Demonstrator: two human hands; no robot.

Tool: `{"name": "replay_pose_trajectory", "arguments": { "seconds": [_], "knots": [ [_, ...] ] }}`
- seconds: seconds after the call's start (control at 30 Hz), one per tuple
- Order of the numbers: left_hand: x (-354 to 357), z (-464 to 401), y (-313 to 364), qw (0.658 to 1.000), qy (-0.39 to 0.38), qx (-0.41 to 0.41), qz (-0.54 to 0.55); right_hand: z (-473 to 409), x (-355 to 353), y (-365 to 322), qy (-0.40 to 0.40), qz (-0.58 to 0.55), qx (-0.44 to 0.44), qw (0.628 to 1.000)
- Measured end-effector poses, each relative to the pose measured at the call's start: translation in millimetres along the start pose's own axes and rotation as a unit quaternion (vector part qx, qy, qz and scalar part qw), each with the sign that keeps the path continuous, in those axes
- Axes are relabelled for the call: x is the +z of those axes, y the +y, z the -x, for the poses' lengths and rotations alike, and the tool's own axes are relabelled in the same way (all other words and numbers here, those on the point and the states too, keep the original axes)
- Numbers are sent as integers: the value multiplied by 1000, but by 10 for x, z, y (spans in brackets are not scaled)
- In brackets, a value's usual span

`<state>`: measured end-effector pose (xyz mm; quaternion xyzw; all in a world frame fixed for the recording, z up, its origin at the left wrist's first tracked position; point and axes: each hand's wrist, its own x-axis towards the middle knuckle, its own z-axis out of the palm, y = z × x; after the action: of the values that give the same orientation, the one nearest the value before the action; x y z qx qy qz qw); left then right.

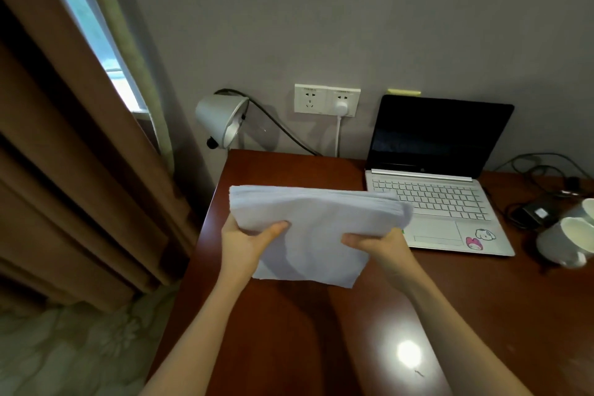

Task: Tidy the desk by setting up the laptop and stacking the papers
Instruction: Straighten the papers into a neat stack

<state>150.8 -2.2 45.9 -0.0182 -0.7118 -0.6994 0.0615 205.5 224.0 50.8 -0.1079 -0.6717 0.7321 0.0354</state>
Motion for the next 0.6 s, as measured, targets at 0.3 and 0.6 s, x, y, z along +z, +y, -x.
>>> {"name": "replay_pose_trajectory", "arguments": {
  "seconds": [0.3,0.6],
  "knots": [
    [-28,-164,67,1000,25,-15,5,-104,65,-91,5,4,-17,1000],
    [-188,3,-392,991,-54,-114,-38,-122,-58,561,-40,114,73,990]
  ]
}}
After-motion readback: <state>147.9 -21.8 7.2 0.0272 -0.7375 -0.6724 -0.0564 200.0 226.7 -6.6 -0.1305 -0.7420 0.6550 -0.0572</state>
